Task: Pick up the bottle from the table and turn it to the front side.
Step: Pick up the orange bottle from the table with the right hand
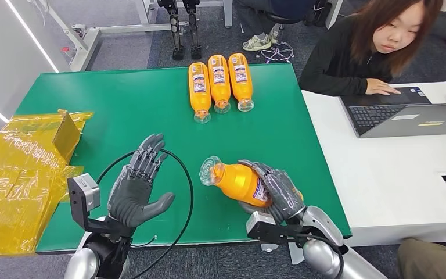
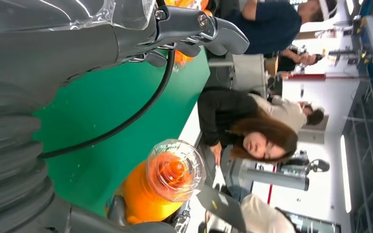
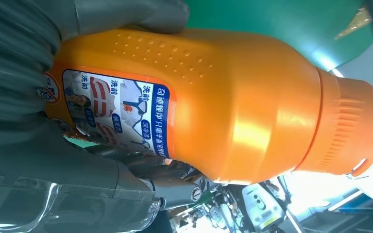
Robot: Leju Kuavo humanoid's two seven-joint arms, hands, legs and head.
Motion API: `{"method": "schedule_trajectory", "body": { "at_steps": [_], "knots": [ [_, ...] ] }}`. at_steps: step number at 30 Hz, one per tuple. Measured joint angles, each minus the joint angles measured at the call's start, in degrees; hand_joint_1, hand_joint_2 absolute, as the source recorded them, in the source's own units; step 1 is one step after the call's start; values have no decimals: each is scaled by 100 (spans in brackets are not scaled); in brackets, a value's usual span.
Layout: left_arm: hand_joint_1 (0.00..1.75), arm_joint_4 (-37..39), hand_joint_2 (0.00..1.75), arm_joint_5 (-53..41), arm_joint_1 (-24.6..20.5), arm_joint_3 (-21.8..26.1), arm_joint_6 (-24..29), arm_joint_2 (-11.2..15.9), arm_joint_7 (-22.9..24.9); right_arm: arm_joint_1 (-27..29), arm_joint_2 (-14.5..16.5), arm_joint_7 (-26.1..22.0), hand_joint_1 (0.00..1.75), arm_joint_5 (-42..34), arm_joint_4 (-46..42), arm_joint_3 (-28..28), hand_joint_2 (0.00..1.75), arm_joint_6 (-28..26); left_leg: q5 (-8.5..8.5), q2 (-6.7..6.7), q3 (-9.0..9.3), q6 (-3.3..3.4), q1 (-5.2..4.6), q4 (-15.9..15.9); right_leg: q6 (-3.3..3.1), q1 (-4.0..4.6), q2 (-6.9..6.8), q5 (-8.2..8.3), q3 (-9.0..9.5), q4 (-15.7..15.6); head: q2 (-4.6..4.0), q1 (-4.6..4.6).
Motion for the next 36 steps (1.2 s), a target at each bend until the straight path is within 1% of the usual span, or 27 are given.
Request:
{"method": "schedule_trajectory", "body": {
  "at_steps": [4,8,18,24,28,36],
  "knots": [
    [0,137,175,47,-111,-78,-39,16,20,148,14,-90,175,53,-152,-20,175,-155,0,0,-2,0,0,0,0,0,0,0,0,1,-2,-1],
    [0,315,175,59,-220,-110,-32,16,21,229,101,-133,175,147,-305,-20,175,-276,0,0,-2,0,0,0,0,0,0,0,0,1,-2,0],
    [0,649,175,28,-376,-163,61,-125,12,181,538,-174,175,234,-720,11,175,-324,1,2,-3,0,0,0,0,0,1,0,0,4,-1,-1],
    [0,703,175,62,-351,-230,79,-160,-24,-70,797,-184,175,162,-780,61,175,-222,1,3,-3,-1,0,0,0,0,0,0,0,6,-1,0],
    [0,675,175,75,-288,-265,79,-160,-45,-130,904,-211,175,108,-780,88,175,-147,1,3,-5,-1,0,0,0,0,0,0,0,6,-2,0],
    [0,288,175,86,-109,-331,145,-129,-59,-237,1163,-279,175,-22,-715,220,175,138,2,2,-9,-2,0,0,-1,0,0,0,-5,7,-2,0]
  ]
}}
